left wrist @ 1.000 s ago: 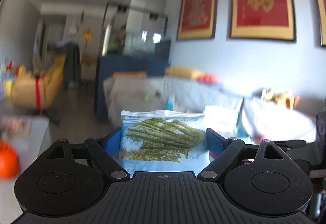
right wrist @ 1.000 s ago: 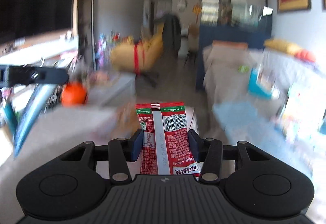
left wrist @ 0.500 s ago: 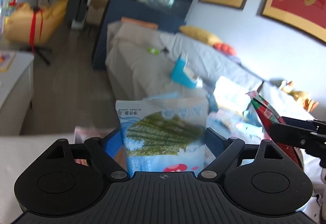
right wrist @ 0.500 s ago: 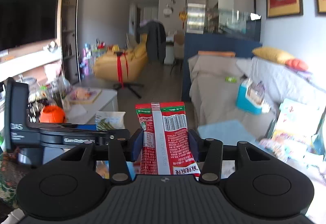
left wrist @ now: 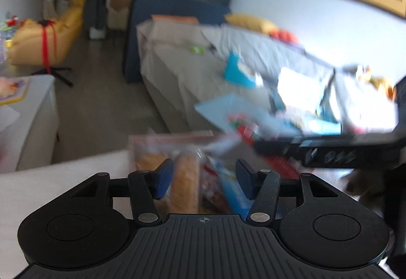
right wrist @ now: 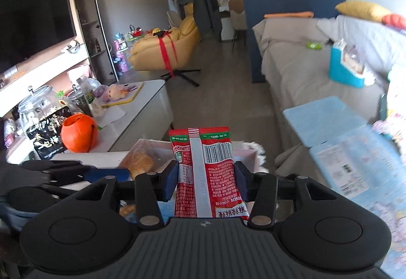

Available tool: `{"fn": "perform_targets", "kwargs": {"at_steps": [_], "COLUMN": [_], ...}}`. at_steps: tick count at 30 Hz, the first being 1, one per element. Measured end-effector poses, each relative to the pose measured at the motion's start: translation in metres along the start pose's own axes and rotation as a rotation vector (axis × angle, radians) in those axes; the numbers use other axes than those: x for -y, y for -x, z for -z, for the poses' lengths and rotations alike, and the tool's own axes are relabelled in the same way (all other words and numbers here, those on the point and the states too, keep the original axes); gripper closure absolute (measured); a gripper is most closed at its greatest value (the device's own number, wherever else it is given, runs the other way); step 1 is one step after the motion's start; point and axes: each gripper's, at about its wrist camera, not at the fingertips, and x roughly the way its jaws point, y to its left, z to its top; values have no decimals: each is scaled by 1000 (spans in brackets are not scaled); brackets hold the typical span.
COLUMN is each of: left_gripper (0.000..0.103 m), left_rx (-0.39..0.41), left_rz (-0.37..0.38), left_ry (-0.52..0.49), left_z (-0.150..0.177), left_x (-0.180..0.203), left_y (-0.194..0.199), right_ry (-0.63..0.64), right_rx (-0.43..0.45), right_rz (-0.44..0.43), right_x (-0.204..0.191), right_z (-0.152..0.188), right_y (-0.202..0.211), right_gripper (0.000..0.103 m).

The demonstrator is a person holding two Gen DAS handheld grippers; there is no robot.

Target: Organize snacks

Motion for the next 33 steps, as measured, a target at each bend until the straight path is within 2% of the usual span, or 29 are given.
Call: {"fn": "perform_targets", "kwargs": {"at_steps": [4,6,10,14,18,21,23,26,28,30,31,32,33], "left_gripper": [44,44,44,44,44,44,44,42,42,33,29,28,27], "left_rx": [31,20,19,-47,-88,-99,-113,-156,-134,-128,-121,-110,-102], "left_rz": [-20,-22,-63,-107,-173,-248,-267,-250,-282,-305,-306,-314,-327], "left_ry": [45,41,7,33,38,-13,7,64,53,50,51,50,44], "left_z": [4,12,35,72,112,139,153,168,171,173,174,177,179], "left_x": [-7,-6,3,10,25,43,49,52,56,63,64,68,70], "left_y": [27,40,69,91,113,125,129,125,125,121,120,119,118], "right_ry": [-56,-71,-37,45,107,84,79,84,108,138,151,154,144], "right_rx": [-64,-90,-25,6,-48,-142,-181,-201,-175,-171,-165,-154,-145], "right_rz": [-80,-88,-15,22,30,1,2,32,64,104,126,151,164], "right_x": [1,2,-8,-32,-58,-70,-75,-78,-80,-79,-79,-77,-74], "right_z": [1,3,18,52,102,144,166,188,195,196,199,201,202], "right_y": [-20,-26,-1,43,74,84,87,91,94,95,95,94,94], "right_gripper": [42,42,42,39,37,37,37,37,36,35,31,22,19]}}
